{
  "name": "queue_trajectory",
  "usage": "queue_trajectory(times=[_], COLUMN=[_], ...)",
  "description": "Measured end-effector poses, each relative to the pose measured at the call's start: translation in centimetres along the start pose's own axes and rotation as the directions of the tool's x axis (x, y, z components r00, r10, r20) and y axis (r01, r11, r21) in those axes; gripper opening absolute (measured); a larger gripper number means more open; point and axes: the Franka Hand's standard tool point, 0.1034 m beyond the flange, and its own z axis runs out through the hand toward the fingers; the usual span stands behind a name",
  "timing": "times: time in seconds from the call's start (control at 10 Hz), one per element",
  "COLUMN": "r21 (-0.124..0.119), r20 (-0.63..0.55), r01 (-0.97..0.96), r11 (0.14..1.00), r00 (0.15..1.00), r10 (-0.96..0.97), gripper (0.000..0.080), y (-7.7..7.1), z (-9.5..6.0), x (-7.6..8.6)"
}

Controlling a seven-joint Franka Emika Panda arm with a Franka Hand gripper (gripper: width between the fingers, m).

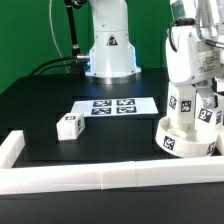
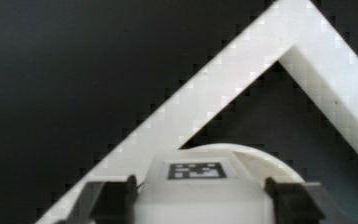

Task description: Assemble stool

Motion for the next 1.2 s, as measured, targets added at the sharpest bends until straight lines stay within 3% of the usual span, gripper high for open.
queue_trajectory(times=[0.3,0.4,0.5,0.8,1.2], r21=[0.005,0.012,0.019,0.057,0.078], r20=[0.007,0.018,0.031,0.084,0.055], r01=[0.088,0.155,0.153,0.283,0.572], r11=[0.996,0.988,0.988,0.958,0.817], r00=[0.996,0.988,0.988,0.954,0.815], r10=[-0.088,-0.155,-0.154,-0.287,-0.576], gripper=[0.0337,0.0524,0.061,0.0648,0.0649], y=[-0.2,-0.7,-1.0,-1.6,-1.8], z=[-0.1,-0.9,-1.6,-5.0,-4.8], x=[0.0,-0.2,-0.7,-3.1,-2.9])
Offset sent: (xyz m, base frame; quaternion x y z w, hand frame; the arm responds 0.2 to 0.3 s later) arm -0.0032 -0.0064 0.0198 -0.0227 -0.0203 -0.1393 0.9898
